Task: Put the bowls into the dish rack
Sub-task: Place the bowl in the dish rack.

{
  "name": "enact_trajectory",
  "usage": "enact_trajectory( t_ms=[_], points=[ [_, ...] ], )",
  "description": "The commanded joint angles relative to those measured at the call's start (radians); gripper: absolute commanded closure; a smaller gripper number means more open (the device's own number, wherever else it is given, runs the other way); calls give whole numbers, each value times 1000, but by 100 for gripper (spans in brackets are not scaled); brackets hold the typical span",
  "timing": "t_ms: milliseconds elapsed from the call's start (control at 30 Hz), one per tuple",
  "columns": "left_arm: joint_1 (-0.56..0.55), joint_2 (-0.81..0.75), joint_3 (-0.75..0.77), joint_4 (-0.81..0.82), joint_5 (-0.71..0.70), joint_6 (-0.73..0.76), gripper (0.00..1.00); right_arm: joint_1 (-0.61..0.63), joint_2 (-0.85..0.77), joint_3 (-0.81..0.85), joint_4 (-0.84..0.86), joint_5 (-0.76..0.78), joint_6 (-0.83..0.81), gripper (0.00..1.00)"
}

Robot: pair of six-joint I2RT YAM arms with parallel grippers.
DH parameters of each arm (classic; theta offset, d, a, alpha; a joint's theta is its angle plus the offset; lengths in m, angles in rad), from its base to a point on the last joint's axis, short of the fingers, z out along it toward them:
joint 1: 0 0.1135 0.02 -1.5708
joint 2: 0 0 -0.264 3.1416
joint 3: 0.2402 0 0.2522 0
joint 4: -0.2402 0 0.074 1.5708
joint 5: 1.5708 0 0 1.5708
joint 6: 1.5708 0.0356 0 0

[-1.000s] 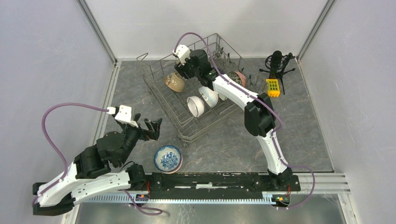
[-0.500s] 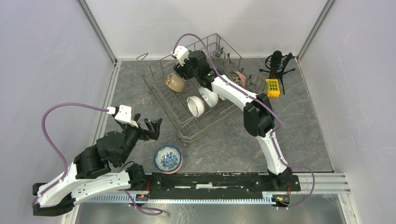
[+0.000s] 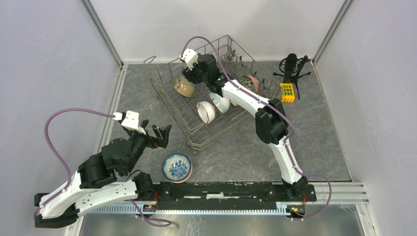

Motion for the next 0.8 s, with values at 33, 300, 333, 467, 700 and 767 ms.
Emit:
enact_trajectory(
  t_ms=[33, 300, 333, 467, 700, 767],
  points=[
    [11, 7, 2, 40, 9, 47, 0, 33, 65, 8, -59, -43, 85, 42],
    [13, 5, 2, 40, 15, 47, 0, 35, 60, -8, -46, -43, 102, 33],
    [11, 3, 2, 40, 15, 47, 0, 35, 59, -10, -44, -44, 105, 32],
    [13, 2, 2, 41, 15, 46, 0, 35, 57, -19, -37, -43, 114, 29],
    [15, 2, 2, 39, 18, 46, 0, 35, 56, -39, -25, -43, 134, 22],
    [14, 2, 3, 39, 19, 46, 0, 35, 57, -44, -21, -43, 141, 20]
  ],
)
